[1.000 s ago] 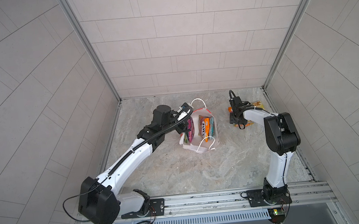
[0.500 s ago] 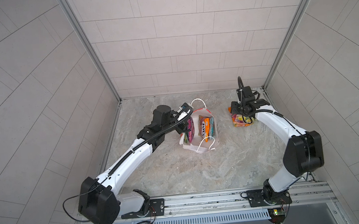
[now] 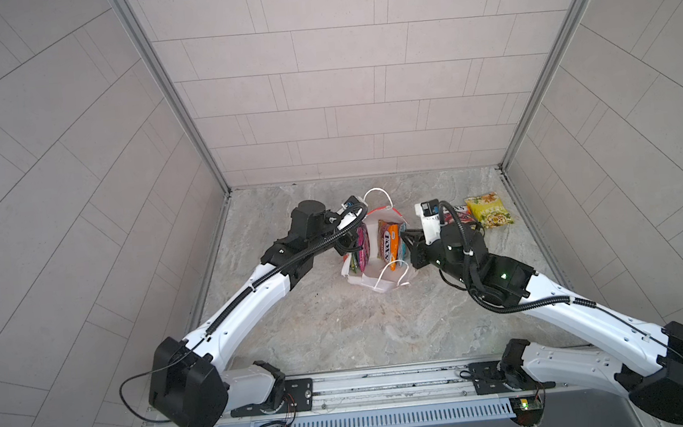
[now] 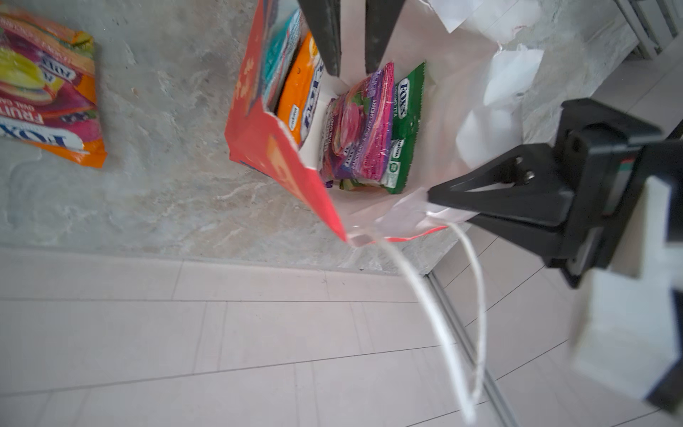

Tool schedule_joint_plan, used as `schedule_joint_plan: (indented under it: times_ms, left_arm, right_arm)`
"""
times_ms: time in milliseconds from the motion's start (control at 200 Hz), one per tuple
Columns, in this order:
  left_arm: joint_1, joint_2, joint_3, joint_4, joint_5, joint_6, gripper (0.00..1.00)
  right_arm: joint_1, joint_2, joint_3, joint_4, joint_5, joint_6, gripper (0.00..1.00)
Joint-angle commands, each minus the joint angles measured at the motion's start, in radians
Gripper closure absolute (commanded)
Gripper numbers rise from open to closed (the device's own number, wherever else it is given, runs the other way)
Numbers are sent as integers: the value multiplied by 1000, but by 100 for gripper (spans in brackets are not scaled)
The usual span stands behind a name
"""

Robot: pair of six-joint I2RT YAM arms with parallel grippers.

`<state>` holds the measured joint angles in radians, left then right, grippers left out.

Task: Take the snacks out of the paper bag
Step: 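Open the right gripper and swing it back over the bag opening, then reach the right gripper down into the bag toward the pink-purple packet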

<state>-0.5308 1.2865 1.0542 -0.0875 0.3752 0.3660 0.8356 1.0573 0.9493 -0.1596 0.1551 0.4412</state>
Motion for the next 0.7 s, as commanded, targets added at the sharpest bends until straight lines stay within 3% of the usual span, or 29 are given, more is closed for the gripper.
schedule_joint_plan:
  times_ms: [0, 260, 485, 695]
  left_arm:
    - [-3, 4, 12, -6, 15, -10, 100]
    - [-3, -9, 7, -8, 12, -11, 100]
    - [-5, -19, 4, -11, 5, -9, 100]
    - [-3, -24, 2, -9, 4, -7, 100]
  right_arm:
    - [65, 56, 27, 59, 66, -54, 90]
    - [130, 222, 79, 113, 77, -75, 93]
    - [126, 341, 67, 132, 124, -16, 93]
    - [100, 426, 34, 195, 70, 45, 92]
